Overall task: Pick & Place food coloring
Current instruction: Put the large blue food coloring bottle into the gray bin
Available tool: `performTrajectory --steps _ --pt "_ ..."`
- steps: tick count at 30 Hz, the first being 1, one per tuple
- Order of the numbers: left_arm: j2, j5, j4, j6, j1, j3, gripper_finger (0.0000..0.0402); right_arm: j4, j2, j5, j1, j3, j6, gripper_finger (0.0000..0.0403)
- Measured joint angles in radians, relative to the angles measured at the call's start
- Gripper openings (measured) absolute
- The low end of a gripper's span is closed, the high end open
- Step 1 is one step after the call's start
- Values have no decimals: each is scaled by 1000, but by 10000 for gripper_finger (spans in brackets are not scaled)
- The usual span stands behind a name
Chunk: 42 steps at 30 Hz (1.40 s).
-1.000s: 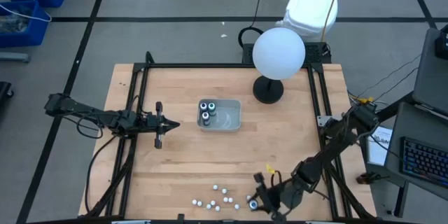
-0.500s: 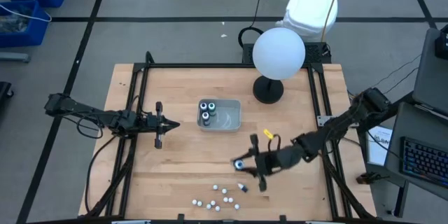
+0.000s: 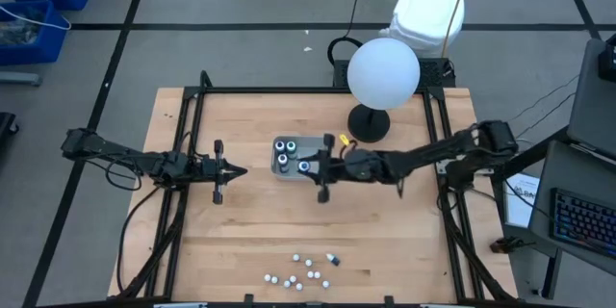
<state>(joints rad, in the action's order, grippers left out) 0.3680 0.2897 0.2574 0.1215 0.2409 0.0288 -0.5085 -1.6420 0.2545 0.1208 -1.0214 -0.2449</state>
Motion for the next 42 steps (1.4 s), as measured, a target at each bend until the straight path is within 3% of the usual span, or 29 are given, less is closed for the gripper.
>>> performTrajectory --steps 8,17,42 --pt "0 0 -8 0 0 0 10 -132 -164 -20 -78 0 28 107" --pt "0 0 -30 -1 0 0 10 -210 -261 -20 -121 0 77 107" --pt "0 0 -29 -12 0 0 10 -228 -292 -19 -126 0 209 107"
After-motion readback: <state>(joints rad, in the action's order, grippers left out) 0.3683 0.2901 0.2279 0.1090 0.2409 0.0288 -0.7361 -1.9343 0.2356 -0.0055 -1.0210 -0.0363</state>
